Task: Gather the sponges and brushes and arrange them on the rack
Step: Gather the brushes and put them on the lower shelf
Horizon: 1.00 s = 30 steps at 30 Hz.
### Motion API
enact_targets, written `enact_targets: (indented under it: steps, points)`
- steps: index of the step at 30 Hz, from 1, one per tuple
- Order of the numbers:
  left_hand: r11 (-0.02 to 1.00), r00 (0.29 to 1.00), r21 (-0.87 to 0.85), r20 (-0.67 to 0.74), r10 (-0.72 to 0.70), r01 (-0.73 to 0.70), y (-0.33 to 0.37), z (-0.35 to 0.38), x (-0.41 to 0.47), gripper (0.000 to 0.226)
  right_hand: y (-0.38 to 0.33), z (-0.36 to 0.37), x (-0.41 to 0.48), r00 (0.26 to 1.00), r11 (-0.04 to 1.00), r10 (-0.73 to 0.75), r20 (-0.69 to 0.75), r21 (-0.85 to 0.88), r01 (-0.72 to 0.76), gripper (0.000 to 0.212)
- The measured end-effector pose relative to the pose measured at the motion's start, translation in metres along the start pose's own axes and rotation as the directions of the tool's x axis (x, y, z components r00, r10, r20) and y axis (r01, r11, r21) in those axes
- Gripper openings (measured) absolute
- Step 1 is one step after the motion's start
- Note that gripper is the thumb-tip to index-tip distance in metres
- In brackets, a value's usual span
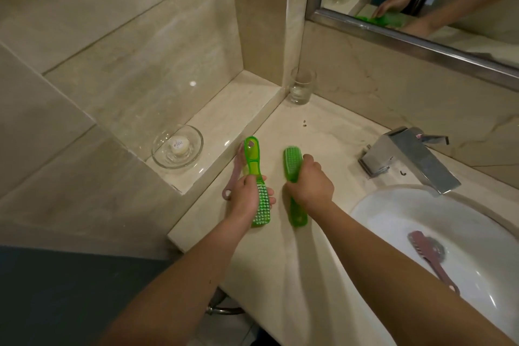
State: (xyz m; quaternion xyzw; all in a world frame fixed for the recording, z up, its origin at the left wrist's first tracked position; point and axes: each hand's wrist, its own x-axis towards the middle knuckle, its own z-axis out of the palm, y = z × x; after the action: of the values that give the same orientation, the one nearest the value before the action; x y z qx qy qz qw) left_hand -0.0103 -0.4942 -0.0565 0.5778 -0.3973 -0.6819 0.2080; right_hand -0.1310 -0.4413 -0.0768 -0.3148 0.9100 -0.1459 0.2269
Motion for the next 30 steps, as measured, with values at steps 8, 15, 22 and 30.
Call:
enact_targets:
  steps: [8,15,22,30]
  points:
    - [1.000,0.999,0.027,0.030,0.012,-0.012,-0.012,0.007,0.013,0.023,0.014,-0.007,-0.007,0.997,0.897,0.033,0.065,0.438,-0.058,0.016]
    - [0.993,0.983,0.078,0.168,0.070,-0.084,-0.014,0.032,-0.022,0.021,0.042,-0.030,-0.045,0.989,0.647,0.106,0.105,0.748,-0.149,0.007]
    - [0.990,0.961,0.081,0.264,0.086,-0.111,-0.044,0.075,-0.076,0.023,0.104,-0.062,-0.100,0.976,0.604,0.148,0.157,0.767,-0.215,0.015]
    - [0.986,0.928,0.147,0.373,0.017,-0.077,-0.079,0.122,-0.145,0.025,0.183,-0.098,-0.161,0.961,0.446,0.223,0.163,0.860,-0.249,0.045]
